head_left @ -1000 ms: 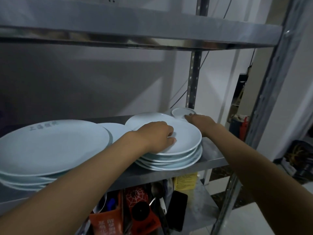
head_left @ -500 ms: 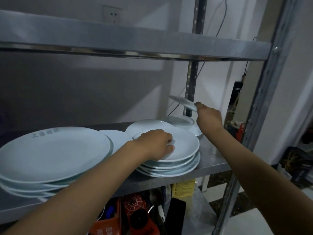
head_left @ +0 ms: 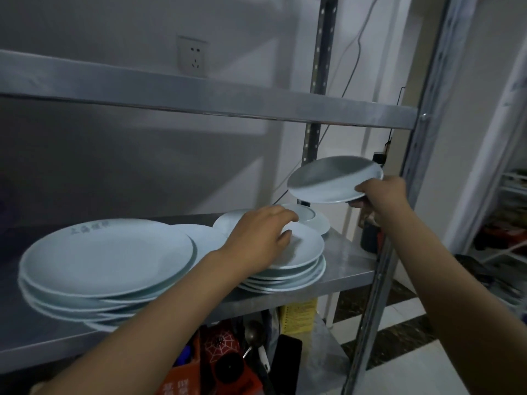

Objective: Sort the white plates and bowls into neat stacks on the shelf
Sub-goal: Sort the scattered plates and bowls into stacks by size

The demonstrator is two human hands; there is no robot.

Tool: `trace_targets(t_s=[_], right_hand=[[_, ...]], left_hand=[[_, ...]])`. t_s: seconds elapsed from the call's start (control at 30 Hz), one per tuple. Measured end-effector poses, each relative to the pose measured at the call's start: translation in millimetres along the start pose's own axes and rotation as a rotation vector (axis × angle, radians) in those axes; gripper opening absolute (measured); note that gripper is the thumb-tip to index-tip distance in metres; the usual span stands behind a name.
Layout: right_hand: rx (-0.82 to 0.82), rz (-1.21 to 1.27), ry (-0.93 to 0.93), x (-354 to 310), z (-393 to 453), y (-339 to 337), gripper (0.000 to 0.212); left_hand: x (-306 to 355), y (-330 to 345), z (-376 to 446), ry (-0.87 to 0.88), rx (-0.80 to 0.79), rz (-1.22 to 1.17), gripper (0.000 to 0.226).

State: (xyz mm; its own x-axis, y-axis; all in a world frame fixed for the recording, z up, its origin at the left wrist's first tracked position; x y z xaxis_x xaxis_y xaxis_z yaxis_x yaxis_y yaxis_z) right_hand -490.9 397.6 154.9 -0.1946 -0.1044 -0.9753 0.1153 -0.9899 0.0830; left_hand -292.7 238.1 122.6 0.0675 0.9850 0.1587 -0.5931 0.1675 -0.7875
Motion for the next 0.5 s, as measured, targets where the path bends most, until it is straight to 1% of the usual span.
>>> trace_targets(t_s=[0.03,0.07,0.13,0.2,0.27,0.3,0.33,0.43,0.47,0.5], right_hand=[[-0.032,0.073,0.084,4,-6,1,0.048],[-0.073,0.119,0.145,8,-13,4,0.046],[-0.159,0.174,0.223,12,-27,12,0.033],[-0.24,0.221,0.271,13,-45,21,0.023],[-0.307,0.278,0.278,12,-59,29,0.024],[-0.33,0.31,0.275,12,-63,33,0.028],[-0.349,0.329,0.264,12,-67,37,0.032],[-0.367,0.309,0.197,12,-74,50,0.038],[-0.361,0.295,0.176,13,-76,53,0.039],[-0.351,0.279,0.16,14,-78,55,0.039]], left_hand=[[1,-5,-3,0.007,0.034,-0.015,0.037],[1,-9,-5,0.0,0.069,-0.04,0.042],[-3,-19,-12,-0.048,0.155,-0.106,0.054],[-7,-30,-20,-0.066,0.231,-0.141,0.06],[-12,-38,-27,-0.068,0.244,-0.164,0.06],[-17,-40,-28,-0.097,0.24,-0.221,0.058],[-22,-43,-29,-0.151,0.242,-0.337,0.056],[-41,-50,-32,-0.446,0.304,-0.915,0.042],[-46,-50,-34,-0.54,0.325,-1.071,0.037],[-50,-51,-35,-0.607,0.338,-1.148,0.035]])
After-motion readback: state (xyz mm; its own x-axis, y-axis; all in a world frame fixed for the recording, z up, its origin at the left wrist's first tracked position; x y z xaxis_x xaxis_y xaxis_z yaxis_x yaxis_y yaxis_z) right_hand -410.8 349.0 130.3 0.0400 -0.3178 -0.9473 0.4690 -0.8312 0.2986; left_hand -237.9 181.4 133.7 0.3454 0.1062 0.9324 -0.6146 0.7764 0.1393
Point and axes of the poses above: each hand's wrist, its own z-axis towards the middle knuckle, its own y-axis out of the palm, x = y × z, the point moved 6 cm from there along z, towards the middle knuckle, and after that the axes turned 2 degrees about -y, right-handed, at the moved point
